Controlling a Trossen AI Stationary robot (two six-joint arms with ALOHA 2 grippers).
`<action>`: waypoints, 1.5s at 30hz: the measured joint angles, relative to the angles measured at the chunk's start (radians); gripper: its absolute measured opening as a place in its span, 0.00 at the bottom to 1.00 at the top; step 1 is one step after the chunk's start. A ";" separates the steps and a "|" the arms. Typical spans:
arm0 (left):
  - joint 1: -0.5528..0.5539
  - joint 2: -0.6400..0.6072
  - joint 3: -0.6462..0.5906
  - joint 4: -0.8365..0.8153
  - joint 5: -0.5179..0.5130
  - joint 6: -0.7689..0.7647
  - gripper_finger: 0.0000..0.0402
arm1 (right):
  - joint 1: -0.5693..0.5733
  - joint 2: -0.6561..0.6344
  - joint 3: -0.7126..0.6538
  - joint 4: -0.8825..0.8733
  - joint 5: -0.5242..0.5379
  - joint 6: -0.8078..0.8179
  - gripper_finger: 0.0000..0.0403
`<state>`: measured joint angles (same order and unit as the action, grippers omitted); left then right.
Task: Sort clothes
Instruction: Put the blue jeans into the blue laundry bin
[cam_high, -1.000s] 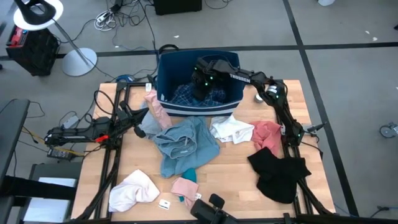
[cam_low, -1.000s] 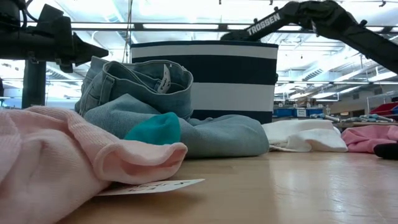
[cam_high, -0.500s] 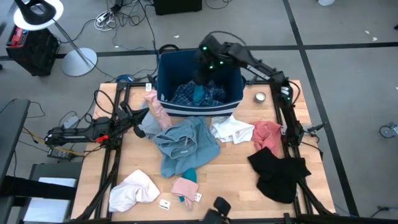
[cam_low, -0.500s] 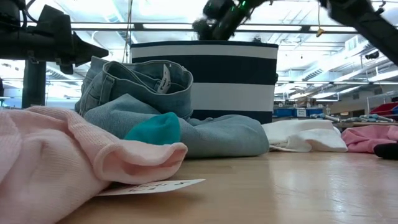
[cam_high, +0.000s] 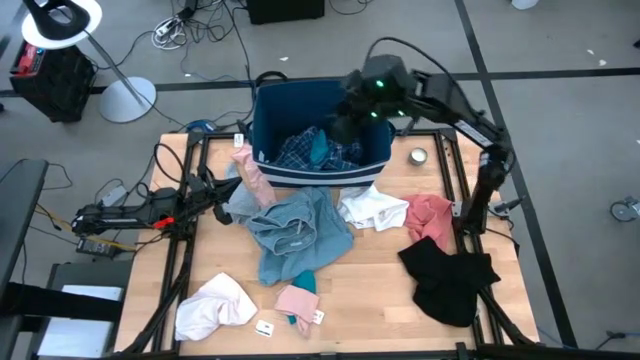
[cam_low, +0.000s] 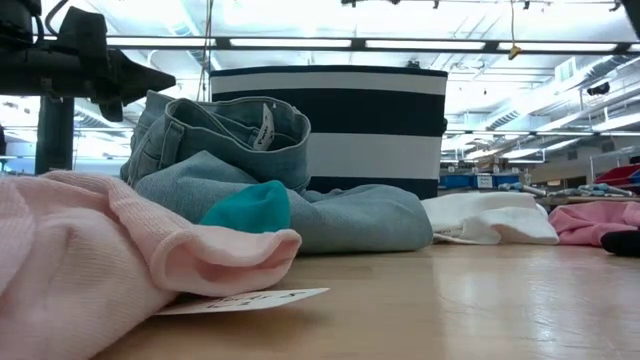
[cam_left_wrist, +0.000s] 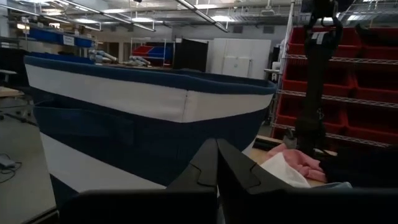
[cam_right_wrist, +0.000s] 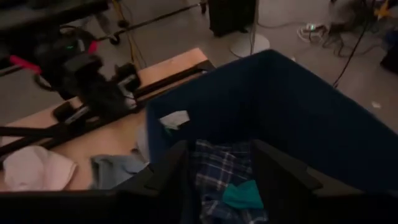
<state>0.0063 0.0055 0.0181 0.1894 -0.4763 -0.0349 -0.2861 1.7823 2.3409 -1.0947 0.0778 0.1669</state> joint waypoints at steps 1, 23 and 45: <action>0.000 0.000 0.000 0.000 0.000 -0.001 0.01 | 0.023 -0.015 0.000 -0.009 0.024 -0.001 0.44; 0.000 0.000 0.000 0.000 0.197 -0.004 0.01 | 0.629 -0.135 -0.046 -0.396 0.704 0.394 0.42; 0.000 0.001 0.000 -0.032 0.226 -0.162 0.20 | 1.087 -0.132 -0.941 -0.422 1.151 1.601 0.42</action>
<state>0.0063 0.0063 0.0185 0.1577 -0.2500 -0.1966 0.8009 1.6501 1.3995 -1.5164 1.2289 1.7676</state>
